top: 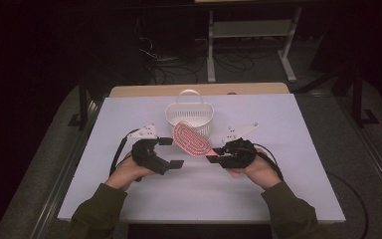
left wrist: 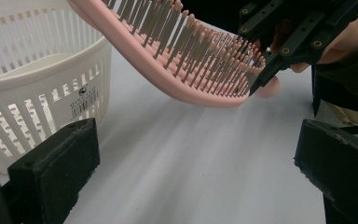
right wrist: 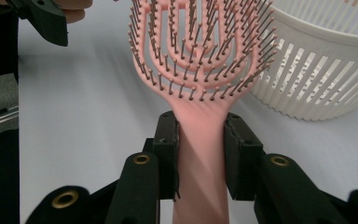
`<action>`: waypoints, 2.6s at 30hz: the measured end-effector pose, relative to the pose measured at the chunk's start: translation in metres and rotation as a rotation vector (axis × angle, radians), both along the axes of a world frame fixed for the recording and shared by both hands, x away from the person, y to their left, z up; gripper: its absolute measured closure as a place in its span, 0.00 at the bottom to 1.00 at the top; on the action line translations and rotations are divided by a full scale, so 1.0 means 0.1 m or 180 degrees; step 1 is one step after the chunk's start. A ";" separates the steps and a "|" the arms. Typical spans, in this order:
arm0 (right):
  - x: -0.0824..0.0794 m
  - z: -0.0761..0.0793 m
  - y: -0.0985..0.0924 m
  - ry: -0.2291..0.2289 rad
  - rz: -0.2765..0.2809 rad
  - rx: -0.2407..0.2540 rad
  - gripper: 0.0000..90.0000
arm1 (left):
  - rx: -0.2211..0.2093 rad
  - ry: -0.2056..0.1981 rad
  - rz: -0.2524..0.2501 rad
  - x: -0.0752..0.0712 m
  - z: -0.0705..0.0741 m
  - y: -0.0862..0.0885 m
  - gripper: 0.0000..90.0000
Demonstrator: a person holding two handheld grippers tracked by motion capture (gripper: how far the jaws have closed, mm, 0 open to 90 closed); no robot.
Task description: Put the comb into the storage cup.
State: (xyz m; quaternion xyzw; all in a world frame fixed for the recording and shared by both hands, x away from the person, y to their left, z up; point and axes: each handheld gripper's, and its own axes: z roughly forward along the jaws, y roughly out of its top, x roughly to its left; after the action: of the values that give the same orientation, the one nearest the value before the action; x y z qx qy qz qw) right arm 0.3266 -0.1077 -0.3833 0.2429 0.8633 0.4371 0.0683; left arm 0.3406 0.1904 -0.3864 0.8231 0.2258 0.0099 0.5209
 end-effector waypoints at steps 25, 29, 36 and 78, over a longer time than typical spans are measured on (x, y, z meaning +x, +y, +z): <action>-0.07 -0.07 0.18 -0.0009 0.0135 0.0028 0.76 | -0.0083 0.0109 0.0148 -0.02 0.01 -0.07 0.00; -0.08 -0.08 0.20 -0.0016 0.0155 0.0036 0.76 | -0.0097 0.0118 0.0188 -0.03 0.02 -0.09 0.00; -0.09 -0.09 0.23 -0.0028 0.0171 0.0023 0.76 | -0.0152 0.0134 0.0289 -0.02 0.02 -0.09 0.00; -0.14 -0.16 0.30 -0.0199 0.0181 -0.0051 0.76 | -0.0307 0.0473 0.0436 0.02 0.02 -0.02 0.34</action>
State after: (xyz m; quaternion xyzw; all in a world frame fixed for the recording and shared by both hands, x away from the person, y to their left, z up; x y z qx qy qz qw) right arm 0.3125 -0.0780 -0.3991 0.2040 0.8707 0.4394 0.0848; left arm 0.3430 0.1886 -0.3845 0.7782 0.3198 -0.0265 0.5399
